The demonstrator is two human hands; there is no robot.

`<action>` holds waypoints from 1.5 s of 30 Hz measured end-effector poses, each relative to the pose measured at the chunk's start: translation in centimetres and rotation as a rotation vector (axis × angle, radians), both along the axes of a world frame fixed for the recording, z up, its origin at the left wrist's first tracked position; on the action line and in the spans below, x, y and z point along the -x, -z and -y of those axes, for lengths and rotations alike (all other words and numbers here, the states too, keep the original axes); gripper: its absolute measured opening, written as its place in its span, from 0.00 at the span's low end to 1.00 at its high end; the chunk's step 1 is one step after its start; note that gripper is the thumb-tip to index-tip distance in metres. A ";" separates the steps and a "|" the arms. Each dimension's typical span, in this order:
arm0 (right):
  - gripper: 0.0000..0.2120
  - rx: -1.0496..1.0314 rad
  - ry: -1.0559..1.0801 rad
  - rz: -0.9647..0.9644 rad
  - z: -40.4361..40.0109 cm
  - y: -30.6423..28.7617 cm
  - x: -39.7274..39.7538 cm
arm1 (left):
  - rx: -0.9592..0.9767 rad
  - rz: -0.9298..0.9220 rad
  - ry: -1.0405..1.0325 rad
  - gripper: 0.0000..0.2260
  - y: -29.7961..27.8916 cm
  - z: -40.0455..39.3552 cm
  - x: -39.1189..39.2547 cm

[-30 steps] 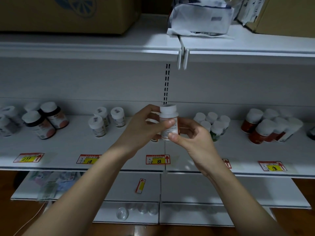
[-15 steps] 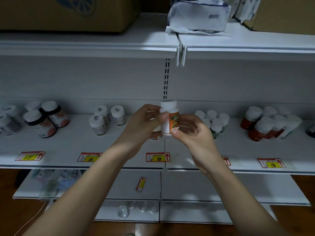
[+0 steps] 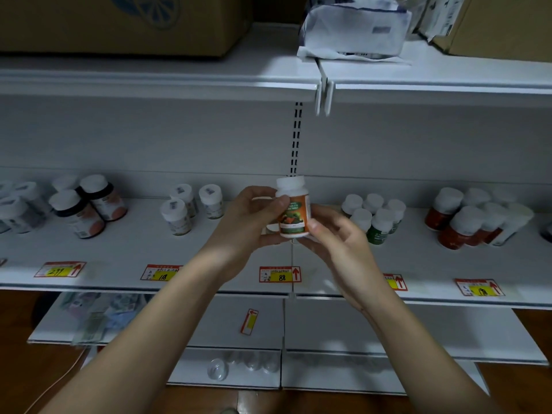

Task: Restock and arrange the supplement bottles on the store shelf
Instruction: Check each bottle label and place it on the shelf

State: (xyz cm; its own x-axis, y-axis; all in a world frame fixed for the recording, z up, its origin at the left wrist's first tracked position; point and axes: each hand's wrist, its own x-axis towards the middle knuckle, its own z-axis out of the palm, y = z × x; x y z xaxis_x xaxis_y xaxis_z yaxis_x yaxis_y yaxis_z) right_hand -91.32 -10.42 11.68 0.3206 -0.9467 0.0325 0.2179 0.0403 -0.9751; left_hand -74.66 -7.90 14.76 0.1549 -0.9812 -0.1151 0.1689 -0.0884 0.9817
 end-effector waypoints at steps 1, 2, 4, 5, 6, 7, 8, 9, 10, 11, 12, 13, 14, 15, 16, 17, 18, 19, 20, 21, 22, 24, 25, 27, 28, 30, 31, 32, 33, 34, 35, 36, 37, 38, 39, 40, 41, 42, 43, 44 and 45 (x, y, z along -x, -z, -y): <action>0.13 0.006 -0.003 -0.010 -0.1 0.0 0.0 | -0.005 0.000 -0.006 0.15 0.1 0.0 0.0; 0.13 0.018 0.007 -0.022 -0.2 0.0 0.0 | -0.008 0.000 -0.008 0.14 0.1 0.0 0.0; 0.13 0.055 0.048 -0.057 -0.2 0.0 -0.2 | -0.012 0.003 -0.002 0.12 0.1 -0.1 0.3; 0.14 0.087 0.074 -0.093 -0.2 0.1 -0.2 | -0.015 0.009 0.006 0.12 0.0 -0.1 0.4; 0.16 0.124 0.097 -0.134 -0.2 0.3 -0.2 | -0.019 0.024 0.018 0.14 0.0 -0.1 0.5; 0.17 0.153 0.110 -0.162 -0.3 0.3 -0.2 | -0.026 0.048 0.032 0.17 -0.1 -0.2 0.6; 0.18 0.170 0.113 -0.174 -0.4 0.4 -0.2 | -0.033 0.074 0.043 0.21 -0.1 -0.2 0.7; 0.18 0.175 0.106 -0.177 -0.5 0.5 -0.2 | -0.039 0.093 0.050 0.22 -0.1 -0.3 0.7; 0.19 0.175 0.089 -0.181 -0.6 0.5 -0.2 | -0.043 0.101 0.052 0.22 0.0 -0.3 0.7; 0.19 0.178 0.073 -0.191 -0.6 0.5 -0.2 | -0.045 0.098 0.050 0.19 0.1 -0.3 0.6; 0.19 0.182 0.064 -0.202 -0.7 0.5 -0.2 | -0.049 0.089 0.046 0.17 0.2 -0.3 0.6; 0.18 0.184 0.057 -0.211 -0.6 0.5 -0.1 | -0.053 0.081 0.043 0.16 0.3 -0.3 0.5; 0.16 0.177 0.048 -0.208 -0.5 0.5 0.0 | -0.057 0.078 0.044 0.15 0.4 -0.3 0.4; 0.15 0.158 0.035 -0.191 -0.4 0.5 0.0 | -0.060 0.079 0.052 0.15 0.6 -0.3 0.4; 0.13 0.133 0.021 -0.163 -0.4 0.4 0.1 | -0.060 0.083 0.065 0.16 0.7 -0.4 0.3; 0.12 0.115 0.009 -0.142 -0.3 0.3 0.1 | -0.057 0.086 0.078 0.17 0.8 -0.4 0.4; 0.12 0.110 0.003 -0.133 -0.3 0.3 0.2 | -0.054 0.088 0.089 0.19 0.8 -0.4 0.4; 0.13 0.111 0.001 -0.131 -0.3 0.3 0.2 | -0.054 0.092 0.095 0.21 0.7 -0.5 0.5; 0.13 0.111 0.000 -0.132 -0.3 0.2 0.3 | -0.055 0.097 0.099 0.23 0.6 -0.6 0.5; 0.14 0.115 0.001 -0.139 -0.3 0.3 0.4 | -0.053 0.103 0.104 0.24 0.5 -0.7 0.6; 0.15 0.125 0.000 -0.153 -0.3 0.2 0.5 | -0.047 0.110 0.110 0.24 0.3 -0.8 0.7; 0.21 0.159 -0.006 -0.185 -0.4 -0.1 0.6 | -0.021 0.128 0.121 0.22 0.0 -1.0 0.7; 0.23 0.183 -0.007 -0.198 -0.4 -0.2 0.7 | -0.005 0.140 0.126 0.21 -0.2 -1.1 0.6; 0.21 0.246 -0.001 -0.209 -0.1 -0.7 1.0 | 0.042 0.164 0.146 0.18 -0.5 -1.0 0.4; 0.21 0.271 -0.002 -0.208 0.1 -0.9 1.2 | 0.075 0.170 0.162 0.17 -0.7 -0.9 0.3; 0.22 0.310 -0.027 -0.180 0.4 -1.5 1.5 | 0.163 0.206 0.187 0.17 -1.2 -0.9 0.0; 0.23 0.319 -0.042 -0.144 0.6 -1.8 1.6 | 0.216 0.249 0.196 0.19 -1.5 -0.9 -0.1; 0.24 0.324 -0.052 -0.103 0.6 -2.1 1.7 | 0.267 0.292 0.212 0.21 -1.9 -0.9 -0.2; 0.25 0.329 -0.056 -0.063 0.6 -2.4 1.7 | 0.306 0.320 0.234 0.22 -2.2 -0.9 -0.3; 0.25 0.342 -0.061 -0.027 0.6 -2.8 1.8 | 0.332 0.325 0.258 0.23 -2.5 -1.0 -0.4; 0.25 0.364 -0.067 -0.001 0.6 -3.0 1.8 | 0.353 0.317 0.279 0.24 -2.7 -1.1 -0.5; 0.26 0.394 -0.077 0.013 0.6 -3.3 1.8 | 0.372 0.306 0.294 0.25 -2.9 -1.1 -0.6; 0.26 0.423 -0.085 0.023 0.5 -3.6 1.7 | 0.390 0.303 0.300 0.26 -3.1 -1.1 -0.6; 0.26 0.446 -0.089 0.031 0.3 -3.8 1.7 | 0.408 0.306 0.299 0.26 -3.2 -1.1 -0.6; 0.26 0.458 -0.093 0.040 0.3 -4.1 1.7 | 0.422 0.305 0.295 0.27 -3.3 -1.1 -0.6; 0.26 0.465 -0.097 0.050 0.2 -4.2 1.7 | 0.433 0.300 0.291 0.27 -3.4 -1.2 -0.5; 0.26 0.471 -0.104 0.058 0.1 -4.4 1.7 | 0.441 0.290 0.292 0.27 -3.5 -1.2 -0.5; 0.26 0.476 -0.109 0.063 0.1 -4.5 1.7 | 0.448 0.283 0.294 0.27 -3.6 -1.2 -0.6; 0.26 0.480 -0.112 0.067 0.1 -4.6 1.7 | 0.451 0.280 0.297 0.27 -3.6 -1.3 -0.6; 0.26 0.480 -0.112 0.070 0.0 -4.6 1.6 | 0.453 0.280 0.297 0.27 -3.6 -1.3 -0.6; 0.26 0.477 -0.111 0.068 0.0 -4.6 1.6 | 0.452 0.278 0.296 0.26 -3.6 -1.3 -0.6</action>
